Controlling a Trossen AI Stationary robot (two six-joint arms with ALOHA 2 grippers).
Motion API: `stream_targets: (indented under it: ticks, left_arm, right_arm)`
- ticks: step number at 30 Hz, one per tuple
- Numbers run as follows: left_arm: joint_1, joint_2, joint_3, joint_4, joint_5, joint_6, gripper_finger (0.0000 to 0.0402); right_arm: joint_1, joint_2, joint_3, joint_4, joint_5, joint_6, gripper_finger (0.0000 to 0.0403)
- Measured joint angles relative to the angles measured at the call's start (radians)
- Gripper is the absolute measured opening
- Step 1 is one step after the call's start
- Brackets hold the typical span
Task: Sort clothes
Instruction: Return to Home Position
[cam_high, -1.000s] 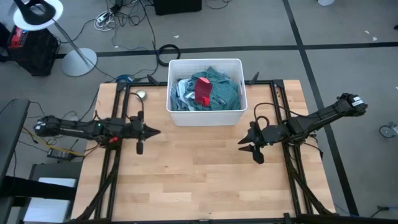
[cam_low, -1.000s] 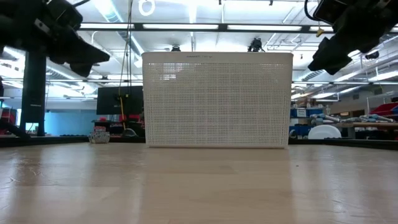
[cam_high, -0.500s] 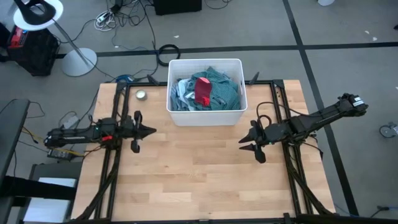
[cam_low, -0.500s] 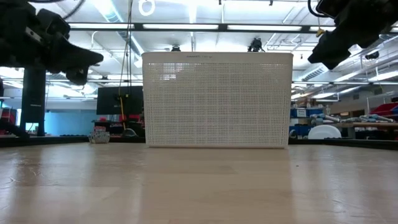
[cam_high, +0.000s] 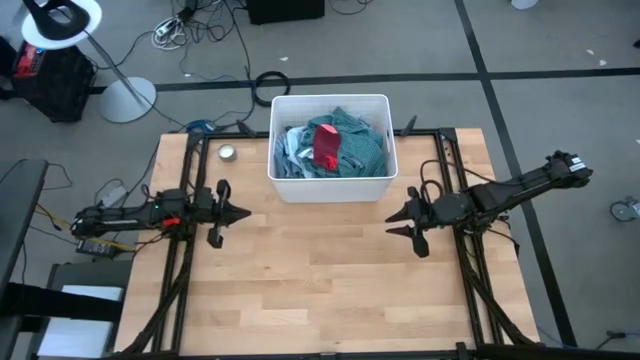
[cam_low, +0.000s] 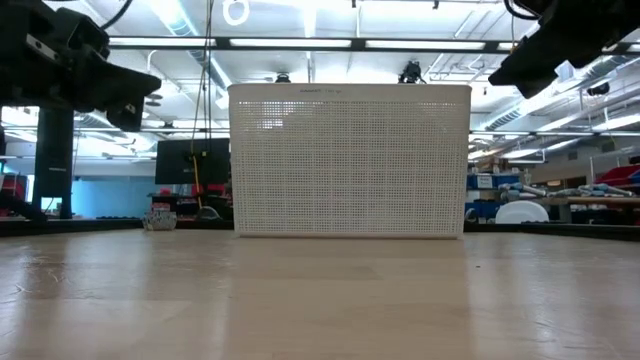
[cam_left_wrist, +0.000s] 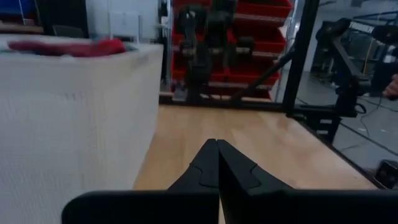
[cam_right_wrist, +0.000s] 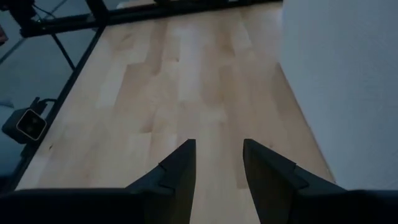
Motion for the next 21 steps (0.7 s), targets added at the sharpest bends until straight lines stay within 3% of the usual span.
stream_targets:
  ticks: [7, 15, 21]
  left_arm:
    - [-0.001, 0.0, 0.0, -0.007, 0.022, -0.02, 0.0]
    - [-0.001, 0.0, 0.0, -0.007, 0.021, 0.001, 0.0]
    - [-0.001, 0.0, -0.001, -0.008, 0.021, -0.003, 0.0]
  right_arm:
    - [-0.016, -0.144, -0.101, 0.056, 0.006, -0.07, 0.0134]
    - [-0.154, -0.376, -0.282, 0.091, -0.053, -0.076, 0.0134]
    - [-0.229, -0.477, -0.388, 0.079, -0.078, -0.078, 0.0134]
